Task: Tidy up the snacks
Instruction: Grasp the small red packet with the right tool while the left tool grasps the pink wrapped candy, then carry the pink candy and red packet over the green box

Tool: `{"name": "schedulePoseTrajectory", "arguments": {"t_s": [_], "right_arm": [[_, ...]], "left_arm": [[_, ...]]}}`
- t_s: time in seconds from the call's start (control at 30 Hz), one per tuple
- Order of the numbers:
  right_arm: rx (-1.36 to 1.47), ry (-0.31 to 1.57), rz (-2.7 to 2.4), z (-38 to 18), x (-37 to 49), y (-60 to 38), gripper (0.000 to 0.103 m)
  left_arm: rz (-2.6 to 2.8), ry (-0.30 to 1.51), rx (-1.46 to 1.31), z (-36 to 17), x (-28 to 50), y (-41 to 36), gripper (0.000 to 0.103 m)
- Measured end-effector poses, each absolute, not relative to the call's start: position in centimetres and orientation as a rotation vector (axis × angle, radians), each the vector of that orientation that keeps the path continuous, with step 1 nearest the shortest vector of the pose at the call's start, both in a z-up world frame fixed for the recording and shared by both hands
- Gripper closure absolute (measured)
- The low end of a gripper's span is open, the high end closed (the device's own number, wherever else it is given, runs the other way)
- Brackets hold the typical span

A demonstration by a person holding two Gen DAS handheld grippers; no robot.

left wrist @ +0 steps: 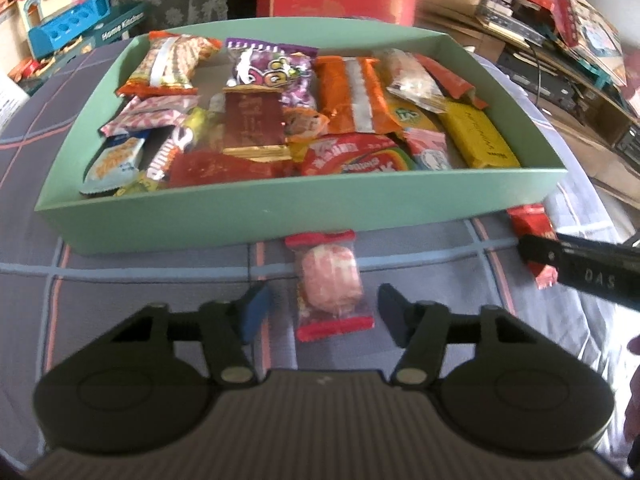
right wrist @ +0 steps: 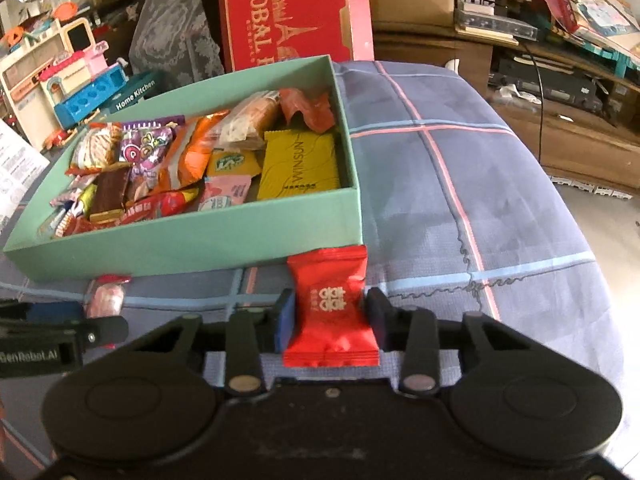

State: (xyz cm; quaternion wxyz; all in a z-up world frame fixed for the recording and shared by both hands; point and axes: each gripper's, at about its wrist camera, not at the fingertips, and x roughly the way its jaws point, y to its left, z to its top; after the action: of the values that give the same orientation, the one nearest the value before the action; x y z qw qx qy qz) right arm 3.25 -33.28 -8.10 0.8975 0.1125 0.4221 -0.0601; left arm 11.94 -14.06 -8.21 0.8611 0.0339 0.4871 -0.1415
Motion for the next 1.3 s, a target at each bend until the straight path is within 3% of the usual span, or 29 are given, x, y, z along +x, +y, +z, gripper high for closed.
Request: {"name": "schedulePoseTrajectory", "arguments": {"t_s": [0.07,0.17,0.77,1.3], "right_arm": [[0.256,0.875,-0.124,-8.1,3.3,-33.5,0.066],[0.314,0.877,-0.113,-7.8,3.0,-33.8,0.069],[0.393,0.870,-0.073,-5.4,-1.1,-32.7,0.072],[0.415,0.768,-0.002,0.6,-0.3,-32.5,0.072]], "left_arm": [[-0.304,1.017,0.079,-8.1,11.9,-14.1,0.067],[-0.312,1.026,0.060,-8.1,12.0,-13.7,0.070],[-0.400,1.031,0.046,-5.8,8.1,-11.8,0.071],[-0.448,0.894,0.024,1.2,9.4,-11.6,0.071]]}}
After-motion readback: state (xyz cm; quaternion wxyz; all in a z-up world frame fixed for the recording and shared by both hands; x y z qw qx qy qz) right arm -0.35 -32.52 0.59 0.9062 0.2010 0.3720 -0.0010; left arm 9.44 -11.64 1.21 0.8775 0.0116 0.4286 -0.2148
